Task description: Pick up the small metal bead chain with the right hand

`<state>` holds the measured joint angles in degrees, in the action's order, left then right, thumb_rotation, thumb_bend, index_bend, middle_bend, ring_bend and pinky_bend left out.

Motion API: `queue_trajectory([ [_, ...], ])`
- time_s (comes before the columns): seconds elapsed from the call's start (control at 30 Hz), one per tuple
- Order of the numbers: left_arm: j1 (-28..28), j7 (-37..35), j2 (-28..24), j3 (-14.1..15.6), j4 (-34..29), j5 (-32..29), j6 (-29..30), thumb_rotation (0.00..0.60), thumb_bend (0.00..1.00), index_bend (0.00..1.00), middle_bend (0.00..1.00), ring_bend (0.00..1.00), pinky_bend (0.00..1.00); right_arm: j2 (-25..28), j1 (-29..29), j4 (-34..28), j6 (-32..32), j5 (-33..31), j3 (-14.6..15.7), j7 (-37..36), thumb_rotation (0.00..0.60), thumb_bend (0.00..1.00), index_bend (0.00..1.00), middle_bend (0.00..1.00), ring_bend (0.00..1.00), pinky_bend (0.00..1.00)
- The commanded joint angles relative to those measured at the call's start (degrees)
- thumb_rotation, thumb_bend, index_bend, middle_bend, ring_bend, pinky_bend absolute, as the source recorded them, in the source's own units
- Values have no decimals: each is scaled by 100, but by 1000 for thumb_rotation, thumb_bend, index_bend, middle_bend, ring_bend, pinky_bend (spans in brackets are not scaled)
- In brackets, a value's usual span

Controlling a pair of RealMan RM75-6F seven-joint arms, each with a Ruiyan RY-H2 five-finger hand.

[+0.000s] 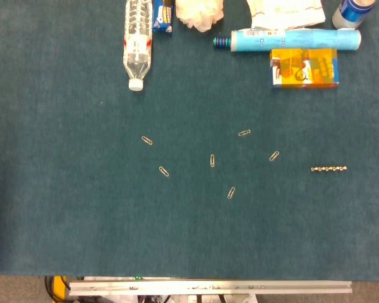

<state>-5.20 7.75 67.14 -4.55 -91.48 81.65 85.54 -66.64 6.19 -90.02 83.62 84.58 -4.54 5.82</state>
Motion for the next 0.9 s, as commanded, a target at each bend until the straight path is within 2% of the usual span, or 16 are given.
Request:
queue_trajectory([
  [0.03,1,3,1,3,-8,17,13,600,0,220,145,217,285,3,3,-1,-11,5,6,2,600,0,128,180,100,239],
  [0.6,53,-59,-34,14,-41,57,108,600,0,219,156,223,286,-42,131,-21,-284,122,134,92,600,0,140,182,100,239],
  [0.9,64,-105,-48,26,-36,61,99,600,0,220,156,223,286,-227,357,159,-595,318,223,56,600,0,300,219,104,238],
])
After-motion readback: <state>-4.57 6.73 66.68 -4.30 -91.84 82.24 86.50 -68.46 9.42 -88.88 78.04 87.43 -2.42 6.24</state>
